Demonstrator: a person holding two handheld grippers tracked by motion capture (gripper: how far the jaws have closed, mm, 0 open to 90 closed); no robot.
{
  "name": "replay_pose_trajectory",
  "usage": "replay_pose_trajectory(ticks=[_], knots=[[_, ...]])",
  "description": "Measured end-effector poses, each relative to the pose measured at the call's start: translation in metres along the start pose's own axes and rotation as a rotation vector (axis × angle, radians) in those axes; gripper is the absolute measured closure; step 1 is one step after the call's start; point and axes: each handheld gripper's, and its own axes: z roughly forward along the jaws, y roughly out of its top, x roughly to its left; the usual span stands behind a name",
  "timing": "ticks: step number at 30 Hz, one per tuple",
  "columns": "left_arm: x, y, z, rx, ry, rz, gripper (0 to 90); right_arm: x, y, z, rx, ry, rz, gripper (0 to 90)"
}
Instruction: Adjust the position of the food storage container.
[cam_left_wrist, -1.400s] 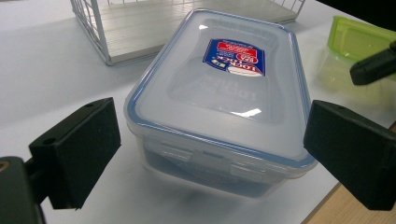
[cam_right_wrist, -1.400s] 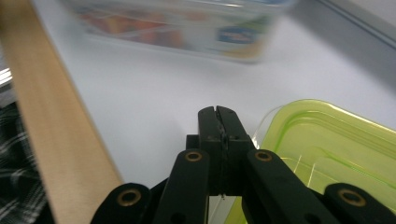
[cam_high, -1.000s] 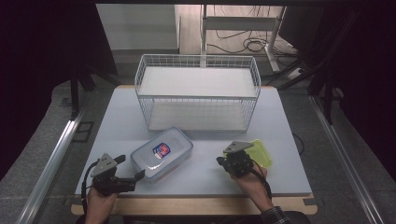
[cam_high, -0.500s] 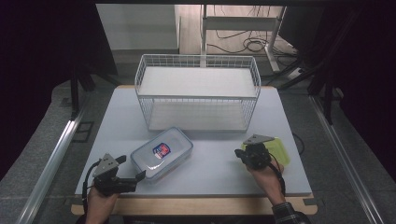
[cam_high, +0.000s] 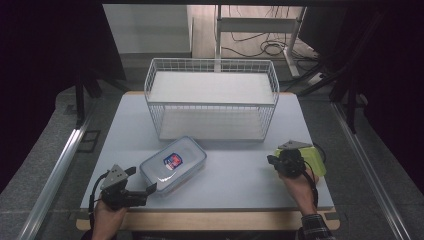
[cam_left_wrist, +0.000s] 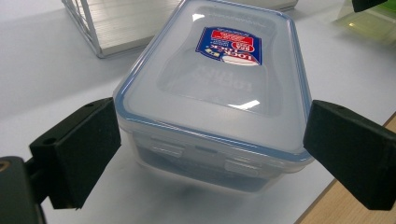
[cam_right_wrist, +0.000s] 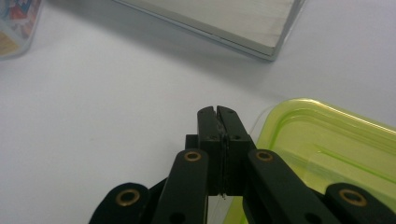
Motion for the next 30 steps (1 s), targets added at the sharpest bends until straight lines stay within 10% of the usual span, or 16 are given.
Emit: replay_pose_trajectory(ticks=[8, 17, 30], knots=[[0.007, 0.004, -0.010, 0.032, 0.057, -0.063, 8.5, 0.010, 0.005, -0.001, -0.024, 0.023, -0.034, 88.4], [0.030, -0.006, -0.018, 0.119, 0.122, -0.153, 76.7, 0.040, 0.016, 0.011, -0.023, 0.096, -0.132, 89.2], [0.022, -0.003, 0.015, 0.251, 0.198, -0.061, 82.2, 0.073, 0.045, 0.044, -0.028, 0.176, -0.172, 89.0]])
